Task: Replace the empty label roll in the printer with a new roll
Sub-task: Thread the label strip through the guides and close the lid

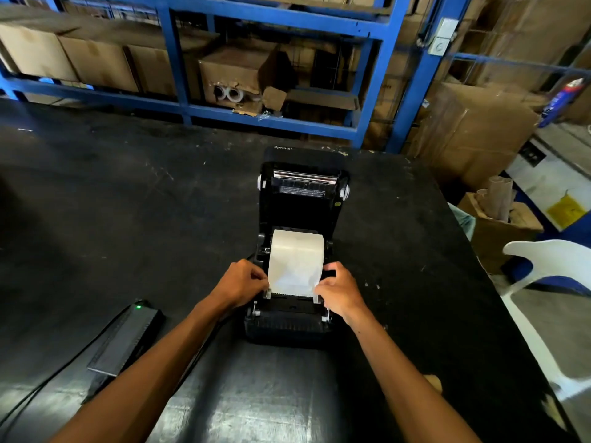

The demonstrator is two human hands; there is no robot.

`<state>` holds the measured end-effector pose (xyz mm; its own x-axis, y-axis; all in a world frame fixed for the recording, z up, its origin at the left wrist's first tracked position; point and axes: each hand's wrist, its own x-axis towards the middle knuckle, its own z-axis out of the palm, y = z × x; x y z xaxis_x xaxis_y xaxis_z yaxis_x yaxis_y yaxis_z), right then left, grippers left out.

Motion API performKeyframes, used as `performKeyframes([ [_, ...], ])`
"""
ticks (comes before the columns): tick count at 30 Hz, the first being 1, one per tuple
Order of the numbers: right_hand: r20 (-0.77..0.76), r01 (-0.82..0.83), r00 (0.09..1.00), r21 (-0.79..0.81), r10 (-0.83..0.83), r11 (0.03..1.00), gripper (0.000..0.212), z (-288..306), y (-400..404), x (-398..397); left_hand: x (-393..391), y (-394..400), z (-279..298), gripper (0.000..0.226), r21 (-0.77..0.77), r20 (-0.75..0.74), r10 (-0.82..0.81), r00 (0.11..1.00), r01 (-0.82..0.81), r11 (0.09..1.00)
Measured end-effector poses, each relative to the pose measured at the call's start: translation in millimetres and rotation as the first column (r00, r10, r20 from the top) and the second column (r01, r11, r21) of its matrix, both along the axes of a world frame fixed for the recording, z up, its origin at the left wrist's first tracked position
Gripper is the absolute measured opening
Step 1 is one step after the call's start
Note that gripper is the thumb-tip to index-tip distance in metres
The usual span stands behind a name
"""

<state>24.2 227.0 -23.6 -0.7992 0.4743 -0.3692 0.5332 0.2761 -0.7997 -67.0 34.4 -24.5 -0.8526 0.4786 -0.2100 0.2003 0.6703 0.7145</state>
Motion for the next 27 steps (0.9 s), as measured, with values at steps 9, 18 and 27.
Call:
performKeyframes([
  [9, -0.012, 0.030, 0.999, 0.023, -0.029, 0.999, 0.058, 4.5, 1.3, 1.5, -3.7, 10.7, 0.2, 0.012, -0.037, 0.012, 0.079, 0.997, -0.078, 0.996],
  [18, -0.042, 0.017, 0.999, 0.124, -0.012, 0.992, 0.057, -4.9, -1.9, -3.3, -3.8, 12.3, 1.0, 0.015, -0.057, 0.061, 0.129, 0.990, -0.125, 0.990],
  [27, -0.024, 0.038, 0.999, 0.103, -0.036, 0.994, 0.063, -4.8, -1.0, -1.4, -3.5, 14.3, 7.8, 0.015, -0.093, 0.105, 0.120, 0.987, -0.111, 0.990],
])
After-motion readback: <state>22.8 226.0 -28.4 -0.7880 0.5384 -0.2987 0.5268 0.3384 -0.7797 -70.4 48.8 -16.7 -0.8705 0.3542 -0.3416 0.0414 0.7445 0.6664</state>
